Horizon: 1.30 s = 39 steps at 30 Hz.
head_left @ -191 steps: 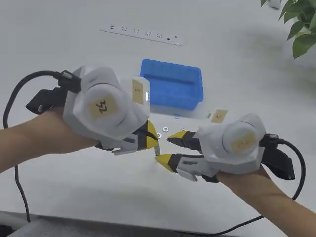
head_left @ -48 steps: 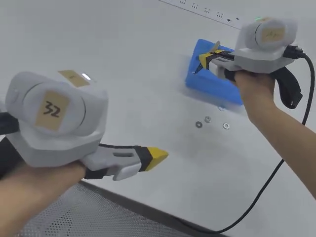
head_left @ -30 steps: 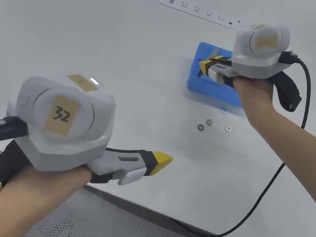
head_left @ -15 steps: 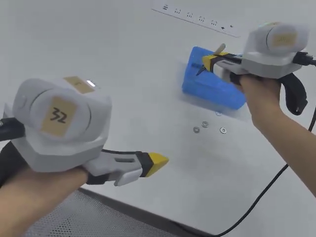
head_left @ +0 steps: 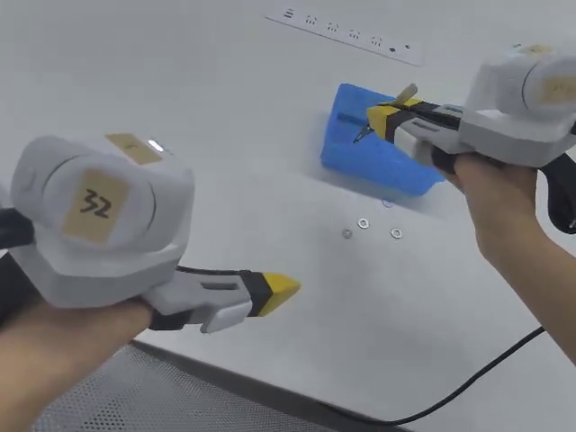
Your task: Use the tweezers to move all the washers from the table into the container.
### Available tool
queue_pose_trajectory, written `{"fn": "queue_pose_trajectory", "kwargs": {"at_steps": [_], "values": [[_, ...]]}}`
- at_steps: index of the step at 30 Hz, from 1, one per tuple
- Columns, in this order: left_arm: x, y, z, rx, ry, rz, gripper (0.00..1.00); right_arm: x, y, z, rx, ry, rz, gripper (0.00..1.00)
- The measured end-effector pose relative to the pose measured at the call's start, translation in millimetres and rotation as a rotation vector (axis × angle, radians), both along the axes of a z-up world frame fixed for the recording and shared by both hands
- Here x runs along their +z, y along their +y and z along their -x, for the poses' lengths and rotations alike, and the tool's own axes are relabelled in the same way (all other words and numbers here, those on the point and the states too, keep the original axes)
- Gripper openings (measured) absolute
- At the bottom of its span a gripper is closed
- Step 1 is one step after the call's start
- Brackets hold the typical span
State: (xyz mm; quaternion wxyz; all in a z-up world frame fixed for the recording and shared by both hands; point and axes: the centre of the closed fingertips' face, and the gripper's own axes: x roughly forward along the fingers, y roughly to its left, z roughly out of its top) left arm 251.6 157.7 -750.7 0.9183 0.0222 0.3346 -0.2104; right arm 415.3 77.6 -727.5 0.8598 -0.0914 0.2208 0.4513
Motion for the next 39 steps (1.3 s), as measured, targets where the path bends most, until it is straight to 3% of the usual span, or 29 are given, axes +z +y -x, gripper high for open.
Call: {"fn": "queue_pose_trajectory", "kwargs": {"at_steps": [19,28,39], "values": [[-1.3,-2.5,0.9,-0.015,0.009,-0.007,0.98,-45.2,-17.9,52.5,0.01,0.111,0.049,0.03],[-3.4,-0.5,1.4,-0.016,0.012,-0.011,0.98,-61.6,-21.5,60.0,0.008,0.145,0.072,0.03],[-5.1,0.2,1.2,-0.011,0.014,-0.019,0.98,-70.2,-23.8,61.3,0.009,0.144,0.099,0.03]]}}
